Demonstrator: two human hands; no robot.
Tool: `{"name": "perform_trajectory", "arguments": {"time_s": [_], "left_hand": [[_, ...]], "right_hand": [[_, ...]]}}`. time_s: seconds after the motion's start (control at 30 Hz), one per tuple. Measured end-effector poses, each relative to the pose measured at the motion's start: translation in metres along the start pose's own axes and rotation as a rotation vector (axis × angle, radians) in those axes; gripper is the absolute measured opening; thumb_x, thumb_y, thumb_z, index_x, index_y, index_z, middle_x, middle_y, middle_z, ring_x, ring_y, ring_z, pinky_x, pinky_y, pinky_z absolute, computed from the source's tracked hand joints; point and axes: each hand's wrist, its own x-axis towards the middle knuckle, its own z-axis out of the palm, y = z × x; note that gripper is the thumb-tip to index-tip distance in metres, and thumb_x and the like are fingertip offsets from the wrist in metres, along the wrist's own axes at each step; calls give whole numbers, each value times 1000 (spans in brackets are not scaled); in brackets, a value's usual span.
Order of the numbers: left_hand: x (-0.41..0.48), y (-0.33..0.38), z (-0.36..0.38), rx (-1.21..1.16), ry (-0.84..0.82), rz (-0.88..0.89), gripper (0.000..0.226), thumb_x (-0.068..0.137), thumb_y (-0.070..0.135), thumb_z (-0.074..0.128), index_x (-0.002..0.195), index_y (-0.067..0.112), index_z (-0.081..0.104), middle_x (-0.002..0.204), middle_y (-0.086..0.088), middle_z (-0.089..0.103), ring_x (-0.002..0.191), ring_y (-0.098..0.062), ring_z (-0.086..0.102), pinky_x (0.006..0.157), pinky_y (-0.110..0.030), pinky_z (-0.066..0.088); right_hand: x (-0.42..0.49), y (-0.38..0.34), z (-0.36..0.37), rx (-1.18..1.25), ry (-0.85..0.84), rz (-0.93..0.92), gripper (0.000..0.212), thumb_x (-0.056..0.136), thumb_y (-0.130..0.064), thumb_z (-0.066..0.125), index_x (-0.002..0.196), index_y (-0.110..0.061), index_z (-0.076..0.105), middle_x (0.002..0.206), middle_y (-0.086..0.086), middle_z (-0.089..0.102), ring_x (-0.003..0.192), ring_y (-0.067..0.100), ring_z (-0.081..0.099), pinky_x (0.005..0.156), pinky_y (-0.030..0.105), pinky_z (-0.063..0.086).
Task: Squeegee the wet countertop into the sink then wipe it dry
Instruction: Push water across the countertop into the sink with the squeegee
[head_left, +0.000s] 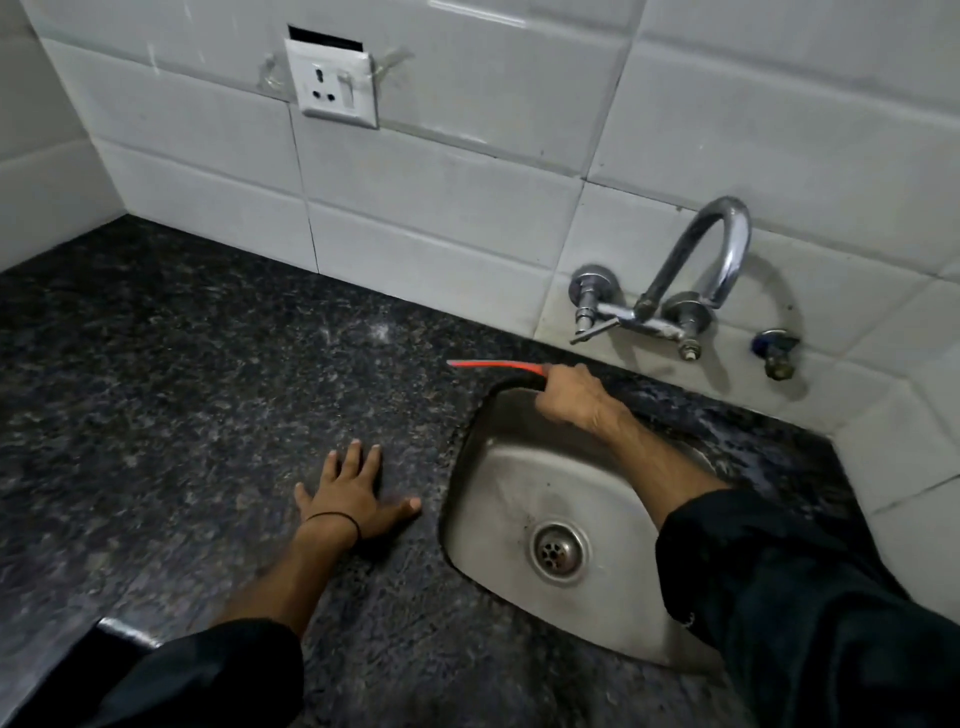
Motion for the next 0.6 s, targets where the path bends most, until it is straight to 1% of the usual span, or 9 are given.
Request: {"name": "perform_trajectory", "arguments": {"time_s": [0.07, 0.1, 0.13, 0.17, 0.2, 0.27, 0.37, 0.47, 0.6], "left_hand": [[4, 6, 2, 5, -45, -21, 112, 72, 85, 48, 154, 36, -12, 162, 8, -23, 151, -26, -15, 115, -68, 8], [6, 7, 0, 4, -61, -31, 113, 72, 85, 49, 154, 37, -13, 161, 9, -24, 151, -26, -15, 114, -68, 9], [8, 7, -2, 1, -80, -35, 113, 73, 83, 51, 153, 37, -13, 161, 9, -24, 151, -26, -15, 114, -68, 10], [8, 7, -4, -3, -97, -35, 113, 73, 82, 52, 153, 38, -14, 161, 10, -24, 151, -26, -15, 114, -68, 12], [10, 5, -7, -8, -115, -31, 112, 74, 80, 54, 153, 39, -14, 161, 11, -24, 151, -26, -15, 114, -68, 13], [14, 2, -8, -14, -130, -21, 111, 75, 78, 56, 153, 40, -13, 161, 11, -24, 151, -26, -14, 114, -69, 15], [15, 0, -6, -14, -110, -24, 110, 75, 77, 56, 153, 41, -13, 161, 13, -23, 151, -25, -13, 113, -69, 16], [15, 1, -2, 1, -71, -22, 106, 78, 76, 54, 153, 41, -13, 161, 13, -23, 151, -24, -13, 113, -68, 16], [14, 2, -1, 8, -54, -20, 105, 79, 75, 54, 152, 42, -13, 161, 13, -22, 151, -24, -13, 113, -67, 16]], "right_hand": [[12, -13, 2, -4, -24, 46, 58, 95, -22, 52, 146, -1, 35, 143, 29, 38, 126, 43, 49, 101, 39, 44], [20, -19, 4, 7, -9, 78, 61, 96, -19, 50, 148, 4, 28, 145, 31, 32, 127, 44, 48, 102, 40, 43], [27, -23, 6, 22, 11, 91, 60, 95, -16, 49, 147, 6, 27, 145, 32, 31, 126, 45, 48, 101, 40, 43], [32, -27, 7, 45, 41, 86, 54, 95, -14, 47, 144, 7, 34, 143, 31, 36, 125, 44, 50, 100, 41, 44], [39, -30, 8, 48, 71, 73, 46, 96, -14, 45, 138, 5, 44, 140, 29, 44, 124, 42, 52, 99, 41, 44], [55, -36, 5, -10, 104, 47, 38, 99, -19, 42, 129, 0, 58, 134, 22, 56, 124, 36, 54, 102, 40, 41], [77, -43, 7, 32, 66, 72, 37, 98, -17, 42, 124, -1, 61, 130, 17, 62, 122, 33, 56, 102, 36, 40], [95, -50, 5, 66, 30, 108, 36, 97, -13, 44, 126, 2, 60, 131, 19, 60, 124, 35, 55, 100, 35, 44], [109, -51, 1, 53, 48, 138, 39, 93, -13, 51, 128, 2, 57, 134, 20, 58, 125, 34, 55, 99, 35, 46]]}}
